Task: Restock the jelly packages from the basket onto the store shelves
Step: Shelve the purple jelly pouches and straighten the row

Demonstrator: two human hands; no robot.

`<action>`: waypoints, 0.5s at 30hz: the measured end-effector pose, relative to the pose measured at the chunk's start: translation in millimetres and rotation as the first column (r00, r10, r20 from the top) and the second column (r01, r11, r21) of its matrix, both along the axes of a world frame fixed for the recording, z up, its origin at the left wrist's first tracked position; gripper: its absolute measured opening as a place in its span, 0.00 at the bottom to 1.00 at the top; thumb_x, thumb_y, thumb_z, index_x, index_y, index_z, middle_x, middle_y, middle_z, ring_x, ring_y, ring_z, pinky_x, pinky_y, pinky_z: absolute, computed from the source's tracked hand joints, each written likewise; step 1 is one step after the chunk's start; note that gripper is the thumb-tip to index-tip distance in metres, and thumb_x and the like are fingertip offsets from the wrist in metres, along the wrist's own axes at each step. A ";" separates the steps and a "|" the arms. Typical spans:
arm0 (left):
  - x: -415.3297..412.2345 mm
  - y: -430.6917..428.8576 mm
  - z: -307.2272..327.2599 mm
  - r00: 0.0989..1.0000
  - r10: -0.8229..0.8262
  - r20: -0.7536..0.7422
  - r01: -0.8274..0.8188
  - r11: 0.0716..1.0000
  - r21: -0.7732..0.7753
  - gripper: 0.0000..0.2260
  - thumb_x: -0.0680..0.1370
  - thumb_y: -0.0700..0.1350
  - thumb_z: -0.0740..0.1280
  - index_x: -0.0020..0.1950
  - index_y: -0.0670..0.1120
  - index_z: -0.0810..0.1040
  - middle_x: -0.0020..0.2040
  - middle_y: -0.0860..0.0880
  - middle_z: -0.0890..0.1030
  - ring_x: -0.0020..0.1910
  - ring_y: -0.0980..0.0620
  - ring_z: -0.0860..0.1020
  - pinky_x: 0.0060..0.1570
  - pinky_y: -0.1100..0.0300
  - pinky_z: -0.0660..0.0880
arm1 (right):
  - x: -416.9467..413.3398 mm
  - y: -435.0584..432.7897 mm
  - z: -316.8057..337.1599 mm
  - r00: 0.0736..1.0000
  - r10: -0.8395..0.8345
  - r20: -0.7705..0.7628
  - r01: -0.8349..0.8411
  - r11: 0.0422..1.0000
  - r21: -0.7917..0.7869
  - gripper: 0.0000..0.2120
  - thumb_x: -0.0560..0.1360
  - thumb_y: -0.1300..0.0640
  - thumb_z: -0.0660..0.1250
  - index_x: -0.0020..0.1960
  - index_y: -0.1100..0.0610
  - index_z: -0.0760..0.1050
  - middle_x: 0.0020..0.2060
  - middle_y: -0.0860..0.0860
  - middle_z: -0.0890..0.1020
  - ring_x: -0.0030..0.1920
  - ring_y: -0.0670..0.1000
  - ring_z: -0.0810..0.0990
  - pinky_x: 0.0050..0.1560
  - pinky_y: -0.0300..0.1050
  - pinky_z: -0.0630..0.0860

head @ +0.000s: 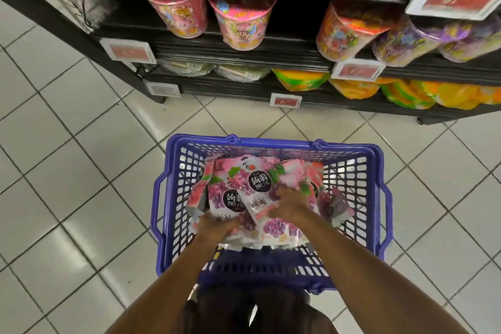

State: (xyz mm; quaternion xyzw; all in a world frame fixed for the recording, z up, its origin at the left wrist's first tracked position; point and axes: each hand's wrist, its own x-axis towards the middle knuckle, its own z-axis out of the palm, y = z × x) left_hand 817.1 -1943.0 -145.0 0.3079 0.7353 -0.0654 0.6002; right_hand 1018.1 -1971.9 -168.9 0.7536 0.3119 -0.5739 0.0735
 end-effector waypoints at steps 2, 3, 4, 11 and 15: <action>-4.0 -5.7 -1.7 0.997 0.054 0.061 -0.053 0.999 -0.005 0.26 0.65 0.45 0.81 0.60 0.41 0.78 0.55 0.41 0.83 0.56 0.40 0.81 0.60 0.44 0.77 | -2.8 -9.9 0.9 0.982 -0.189 -0.024 0.190 0.982 0.018 0.28 0.65 0.58 0.81 0.61 0.56 0.73 0.57 0.51 0.80 0.60 0.53 0.79 0.61 0.49 0.78; -5.9 -8.7 -3.0 0.993 0.087 0.086 -0.087 0.996 -0.002 0.24 0.67 0.43 0.80 0.60 0.41 0.78 0.55 0.41 0.83 0.55 0.40 0.81 0.59 0.42 0.78 | -4.9 -13.2 2.5 0.971 -0.237 0.002 0.237 0.971 0.025 0.33 0.62 0.58 0.83 0.62 0.56 0.70 0.56 0.51 0.81 0.59 0.54 0.80 0.59 0.50 0.79; -6.0 -10.4 -3.5 0.990 0.108 0.095 -0.110 0.994 0.008 0.23 0.67 0.41 0.80 0.59 0.41 0.78 0.55 0.41 0.83 0.55 0.40 0.82 0.58 0.42 0.78 | -7.2 -16.4 3.8 0.961 -0.276 0.025 0.275 0.961 0.022 0.41 0.59 0.57 0.84 0.65 0.55 0.66 0.57 0.52 0.80 0.59 0.55 0.80 0.59 0.51 0.79; -7.1 -10.3 12.1 0.975 0.121 0.185 -0.131 0.990 0.043 0.23 0.68 0.34 0.78 0.60 0.43 0.77 0.54 0.43 0.84 0.53 0.43 0.82 0.55 0.49 0.79 | -10.6 -48.3 8.1 0.722 -0.646 -0.248 0.674 0.738 0.039 0.49 0.58 0.74 0.81 0.71 0.59 0.57 0.66 0.58 0.71 0.65 0.57 0.73 0.64 0.46 0.75; -4.7 -10.2 54.6 0.958 0.107 0.266 -0.137 0.986 0.099 0.21 0.69 0.34 0.77 0.56 0.50 0.77 0.46 0.53 0.86 0.44 0.56 0.84 0.40 0.64 0.80 | -6.3 -62.5 57.0 0.706 -0.574 -0.416 0.677 0.719 0.158 0.45 0.60 0.77 0.78 0.66 0.53 0.59 0.63 0.57 0.72 0.59 0.51 0.77 0.47 0.30 0.76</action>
